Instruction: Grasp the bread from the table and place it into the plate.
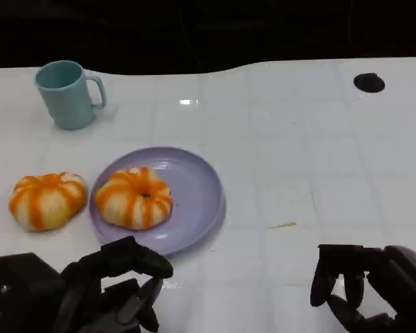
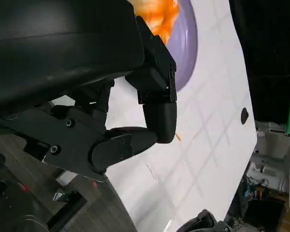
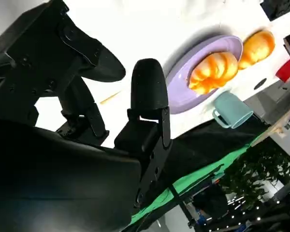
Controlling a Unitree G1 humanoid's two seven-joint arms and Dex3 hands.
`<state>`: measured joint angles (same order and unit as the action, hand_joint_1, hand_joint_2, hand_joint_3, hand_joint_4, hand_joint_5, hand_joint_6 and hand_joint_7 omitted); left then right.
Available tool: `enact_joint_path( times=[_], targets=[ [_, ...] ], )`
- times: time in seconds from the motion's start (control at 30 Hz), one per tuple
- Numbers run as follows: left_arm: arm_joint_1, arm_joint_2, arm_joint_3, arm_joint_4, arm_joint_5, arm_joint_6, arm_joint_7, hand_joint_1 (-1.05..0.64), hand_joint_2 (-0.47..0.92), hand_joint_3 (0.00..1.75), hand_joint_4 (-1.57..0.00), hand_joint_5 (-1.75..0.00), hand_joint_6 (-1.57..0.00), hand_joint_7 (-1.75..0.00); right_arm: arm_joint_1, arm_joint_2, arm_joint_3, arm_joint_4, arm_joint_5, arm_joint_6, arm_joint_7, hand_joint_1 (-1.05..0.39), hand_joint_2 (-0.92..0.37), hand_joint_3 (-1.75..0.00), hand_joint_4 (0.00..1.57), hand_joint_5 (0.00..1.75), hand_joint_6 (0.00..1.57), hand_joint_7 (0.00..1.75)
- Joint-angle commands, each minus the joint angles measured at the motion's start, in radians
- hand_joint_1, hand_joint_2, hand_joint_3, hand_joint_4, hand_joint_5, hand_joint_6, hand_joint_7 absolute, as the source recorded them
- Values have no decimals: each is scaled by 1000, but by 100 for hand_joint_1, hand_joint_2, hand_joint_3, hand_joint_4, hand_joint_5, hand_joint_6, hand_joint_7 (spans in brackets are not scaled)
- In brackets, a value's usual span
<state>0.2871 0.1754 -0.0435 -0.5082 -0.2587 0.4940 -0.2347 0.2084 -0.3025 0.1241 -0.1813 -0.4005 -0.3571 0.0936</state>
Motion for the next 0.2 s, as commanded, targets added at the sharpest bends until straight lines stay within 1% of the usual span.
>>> enact_joint_path(
  times=[0.03, 0.2],
  targets=[
    [14, 14, 20, -4, -15, 13, -9, -27, 80, 75, -65, -175, -59, -136, 0, 6, 4, -3, -8, 5, -12, -4, -21, -142, 88, 175, 86, 137],
    [19, 40, 23, -4, 0, -2, -20, -27, 80, 74, -63, -175, -58, -135, 2, 11, 10, -9, -23, 9, -17, -4, -20, -142, 88, 175, 86, 137]
  ],
)
